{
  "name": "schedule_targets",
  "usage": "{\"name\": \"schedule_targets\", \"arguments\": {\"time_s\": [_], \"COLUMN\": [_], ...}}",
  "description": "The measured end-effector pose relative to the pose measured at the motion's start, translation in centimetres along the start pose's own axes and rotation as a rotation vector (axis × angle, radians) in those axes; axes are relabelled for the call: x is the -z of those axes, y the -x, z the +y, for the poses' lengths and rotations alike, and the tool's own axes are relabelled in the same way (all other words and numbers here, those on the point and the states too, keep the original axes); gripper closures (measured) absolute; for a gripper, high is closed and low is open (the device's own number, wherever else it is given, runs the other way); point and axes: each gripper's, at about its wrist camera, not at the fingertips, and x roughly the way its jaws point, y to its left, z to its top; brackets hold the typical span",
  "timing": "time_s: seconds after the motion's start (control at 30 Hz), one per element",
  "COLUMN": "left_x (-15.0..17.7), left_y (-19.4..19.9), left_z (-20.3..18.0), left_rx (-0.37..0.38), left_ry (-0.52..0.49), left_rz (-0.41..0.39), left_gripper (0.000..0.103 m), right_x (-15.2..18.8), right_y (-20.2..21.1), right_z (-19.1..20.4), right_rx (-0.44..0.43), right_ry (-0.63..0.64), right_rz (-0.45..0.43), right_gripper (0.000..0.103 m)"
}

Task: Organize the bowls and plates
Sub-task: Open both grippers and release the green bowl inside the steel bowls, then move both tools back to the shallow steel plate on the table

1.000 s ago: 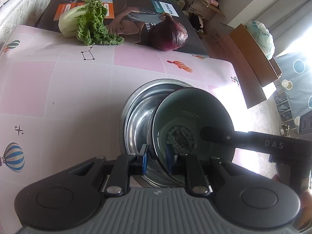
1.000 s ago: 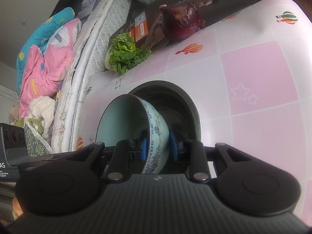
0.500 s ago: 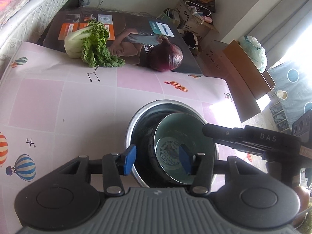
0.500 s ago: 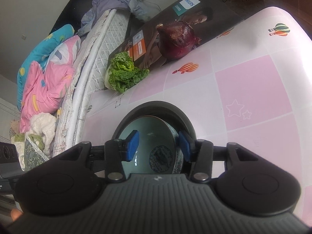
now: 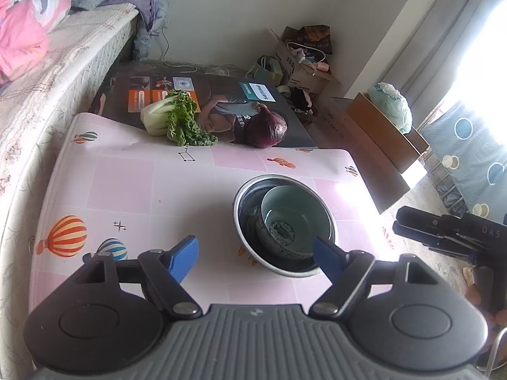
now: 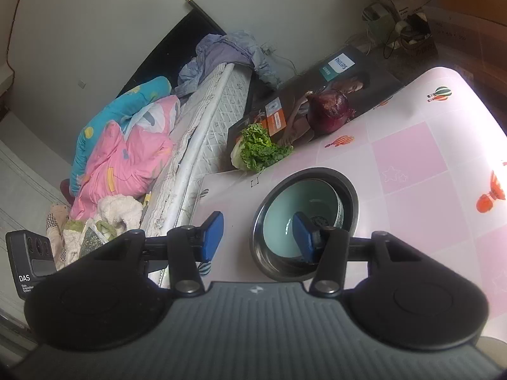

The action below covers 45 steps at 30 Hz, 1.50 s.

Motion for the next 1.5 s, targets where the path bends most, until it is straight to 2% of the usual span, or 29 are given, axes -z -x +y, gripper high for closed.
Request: {"name": "schedule_targets", "arguments": {"time_s": [0.2, 0.33, 0.53, 0.7, 0.97, 1.17, 1.3, 1.43, 1.5], "left_x": [4.6, 8.5, 13.8, 18.1, 24.8, 27.7, 27.8, 27.2, 26.7], "left_y": [5.9, 8.9, 12.0, 13.4, 13.9, 12.6, 11.2, 10.5, 10.1], "left_z": [1.3, 2.3, 4.1, 5.2, 6.6, 7.2, 8.0, 8.6, 8.9], "left_rx": [-0.006, -0.035, -0.081, -0.124, -0.271, -0.396, -0.457, -0.465, -0.469], "left_ry": [-0.023, -0.032, -0.006, 0.018, 0.045, 0.035, 0.022, 0.027, 0.026], "left_rz": [-0.048, -0.069, -0.099, -0.107, -0.129, -0.103, -0.076, -0.077, -0.077], "left_gripper": [0.012, 0.011, 0.010, 0.007, 0.007, 0.007, 0.007, 0.008, 0.009], "right_x": [5.9, 10.4, 16.6, 21.7, 28.2, 31.5, 32.7, 32.8, 32.7], "right_y": [6.6, 9.4, 11.7, 12.4, 10.8, 7.9, 5.5, 2.6, 1.4], "right_z": [3.3, 4.6, 5.7, 6.9, 9.0, 10.3, 11.1, 11.5, 11.6], "right_rx": [0.079, 0.125, 0.157, 0.171, 0.144, 0.096, 0.052, 0.036, 0.022], "right_ry": [0.095, 0.126, 0.124, 0.142, 0.176, 0.190, 0.165, 0.133, 0.116], "right_rz": [-0.092, -0.142, -0.185, -0.188, -0.095, 0.011, 0.063, 0.103, 0.121], "right_gripper": [0.052, 0.050, 0.050, 0.049, 0.049, 0.049, 0.049, 0.050, 0.053]}}
